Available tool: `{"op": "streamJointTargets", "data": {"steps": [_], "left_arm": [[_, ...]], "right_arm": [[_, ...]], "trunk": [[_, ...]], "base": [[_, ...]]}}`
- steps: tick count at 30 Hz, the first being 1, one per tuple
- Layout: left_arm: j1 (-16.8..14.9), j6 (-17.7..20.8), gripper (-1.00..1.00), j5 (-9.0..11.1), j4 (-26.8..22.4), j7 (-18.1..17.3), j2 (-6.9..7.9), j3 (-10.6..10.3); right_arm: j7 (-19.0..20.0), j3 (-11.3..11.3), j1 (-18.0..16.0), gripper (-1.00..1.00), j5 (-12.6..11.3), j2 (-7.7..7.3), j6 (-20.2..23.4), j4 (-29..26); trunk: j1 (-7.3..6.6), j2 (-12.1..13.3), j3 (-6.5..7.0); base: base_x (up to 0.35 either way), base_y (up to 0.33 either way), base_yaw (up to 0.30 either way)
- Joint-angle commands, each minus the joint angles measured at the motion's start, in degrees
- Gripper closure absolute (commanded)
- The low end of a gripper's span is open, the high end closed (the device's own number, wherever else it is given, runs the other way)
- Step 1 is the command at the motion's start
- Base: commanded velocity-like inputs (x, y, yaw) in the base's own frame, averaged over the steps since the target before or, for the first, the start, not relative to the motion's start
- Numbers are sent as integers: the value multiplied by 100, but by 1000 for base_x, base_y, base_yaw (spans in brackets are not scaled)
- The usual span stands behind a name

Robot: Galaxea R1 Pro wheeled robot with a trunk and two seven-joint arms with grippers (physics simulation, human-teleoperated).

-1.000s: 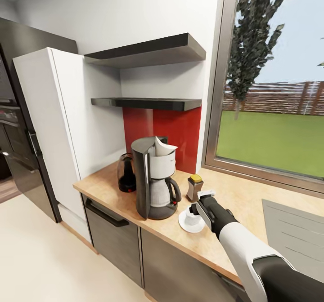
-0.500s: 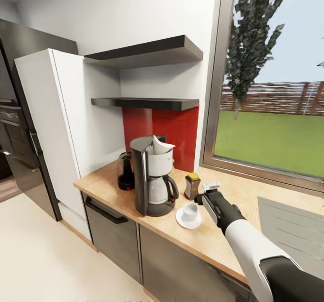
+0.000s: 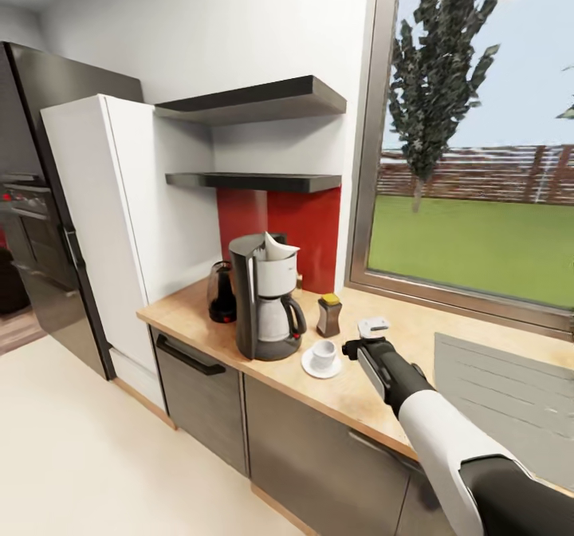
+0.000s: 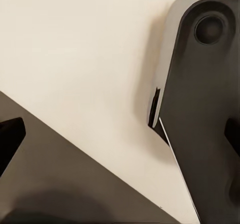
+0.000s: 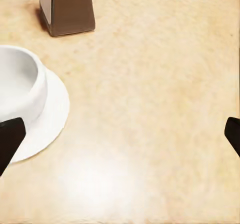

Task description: Set up a coffee station on the kitchen countertop: keep the coffee maker on the countertop, move the bottle of coffee from the kitchen shelf to the counter next to the coffee maker, place a paper coffee filter on top of the coffee maker, put the saucer next to the coffee maker with the coffee cup on the saucer, and place the electric kettle next to the coffee maker.

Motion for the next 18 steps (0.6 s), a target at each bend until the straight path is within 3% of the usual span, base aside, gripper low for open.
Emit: {"op": "streamJointTargets", "data": {"steps": [1, 7, 9, 12, 15, 16, 18], "left_arm": [[5, 35, -100, -59, -27, -4, -1, 34], [-10, -154, -100, -66, -160, -7, -20, 27], [-37, -272, -100, -68, -267, -13, -55, 26], [-86, -371, -100, -79, -344, -37, -91, 9], [-99, -645, -100, -88, -359, -50, -89, -17], [-95, -788, -100, -98, -356, -61, -87, -28], [-93, -854, -100, -106, -353, -69, -88, -32]], "right_arm": [[-23, 27, 3, -100, 6, 7, -185, 3], [-46, 28, 183, -100, -10, 31, -981, 23], [-55, 28, 412, -100, -14, 108, -1515, 43], [-80, 21, 968, -100, -5, 300, -3178, 223], [-146, -7, 1359, -100, -50, 363, -5179, 1045], [-445, -19, 1415, -100, -233, 376, -5975, 1605], [-856, -22, 1439, -100, -426, 399, -6668, 2094]], "trunk": [[-2, -3, 0], [-2, -3, 0], [-2, -3, 0], [-2, -3, 0], [-2, -3, 0], [-2, -3, 0], [-2, -3, 0]], "base": [[-303, -2, 0], [-207, 0, 0], [-43, 0, 0], [-12, 0, 0], [-2, 0, 0], [0, 0, 0], [0, 0, 0]]}}
